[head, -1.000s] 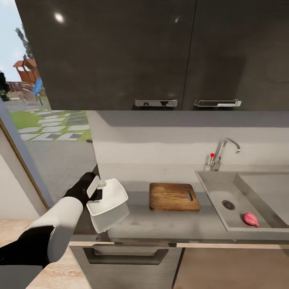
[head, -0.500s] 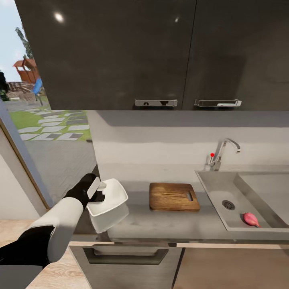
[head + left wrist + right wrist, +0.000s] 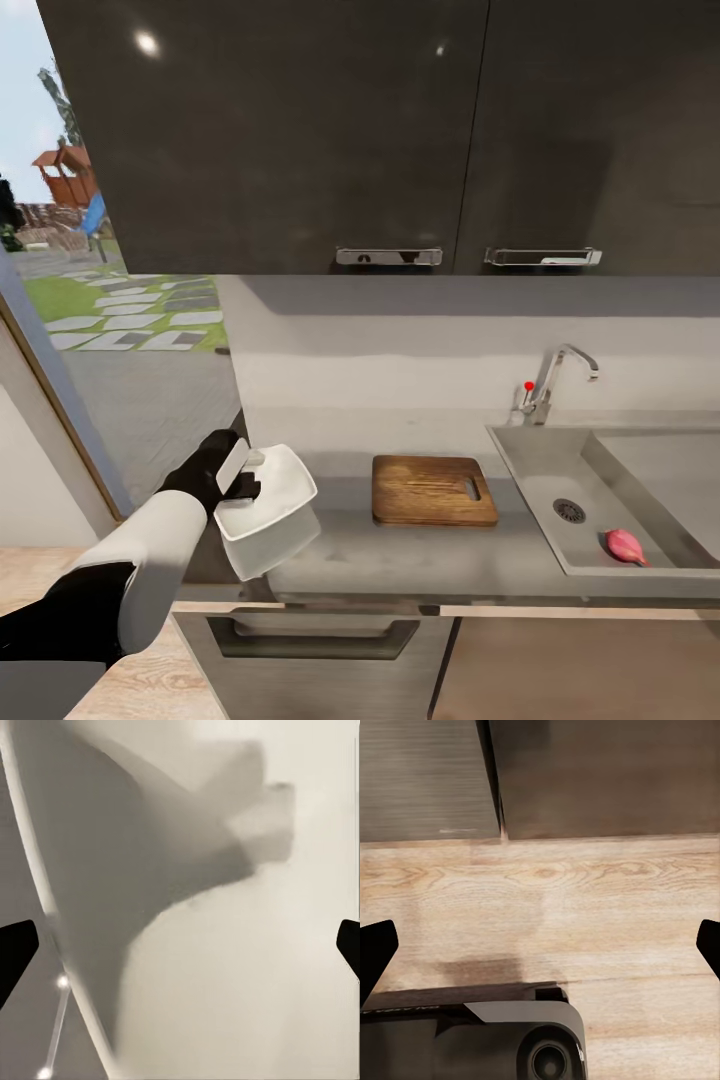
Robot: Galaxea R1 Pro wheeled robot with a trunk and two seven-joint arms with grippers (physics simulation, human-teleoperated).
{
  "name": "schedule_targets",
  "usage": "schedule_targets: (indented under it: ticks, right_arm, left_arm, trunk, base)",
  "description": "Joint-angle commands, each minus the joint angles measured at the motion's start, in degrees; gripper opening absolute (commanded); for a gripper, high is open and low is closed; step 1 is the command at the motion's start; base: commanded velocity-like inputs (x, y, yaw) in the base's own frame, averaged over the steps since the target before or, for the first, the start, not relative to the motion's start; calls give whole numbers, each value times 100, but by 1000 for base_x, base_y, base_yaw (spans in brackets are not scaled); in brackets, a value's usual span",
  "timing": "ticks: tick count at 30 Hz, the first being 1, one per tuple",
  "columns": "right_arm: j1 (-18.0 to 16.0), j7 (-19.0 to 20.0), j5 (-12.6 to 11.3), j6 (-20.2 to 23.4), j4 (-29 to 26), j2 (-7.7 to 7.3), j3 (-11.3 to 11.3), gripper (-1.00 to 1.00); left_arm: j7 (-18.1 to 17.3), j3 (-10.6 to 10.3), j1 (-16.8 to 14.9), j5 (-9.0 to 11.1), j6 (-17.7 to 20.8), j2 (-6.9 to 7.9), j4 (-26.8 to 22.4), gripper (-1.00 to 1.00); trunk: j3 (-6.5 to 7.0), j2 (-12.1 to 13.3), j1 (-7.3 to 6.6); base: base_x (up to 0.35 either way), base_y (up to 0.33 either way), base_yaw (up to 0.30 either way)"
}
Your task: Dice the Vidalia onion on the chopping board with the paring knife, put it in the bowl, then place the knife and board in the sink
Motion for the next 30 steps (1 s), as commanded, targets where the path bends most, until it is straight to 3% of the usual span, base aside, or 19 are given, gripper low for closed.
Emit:
schedule_targets:
  ticks: [1,9,19,23,30]
  right_arm:
    - [-5,-25,-57,-20,3,-3,50,100]
    - [-5,-25,-57,-20,3,-3,50,100]
    - [-5,-25,-57,-20,3,-3,50,100]
    - [-5,-25,-57,-20,3,-3,50,100]
    - [-5,-25,-57,-20,3,-4,50,100]
  left_arm:
    - [58,28,-4,61,17,-4,-79,100]
    - [66,30,-4,61,174,-10,-1037,100]
    - [70,13,-4,55,241,24,-3099,100]
    - [68,4,-4,59,241,99,-3480,100]
    - [67,2,-4,61,234,155,-3478,100]
  trunk:
    - [-13,-13,4]
    - [-13,-13,4]
    - [-13,-13,4]
    - [-13,-13,4]
    - [-13,-13,4]
  base:
    - [0,0,0]
    - [0,0,0]
    - [0,0,0]
    - [0,0,0]
    - [-134,0,0]
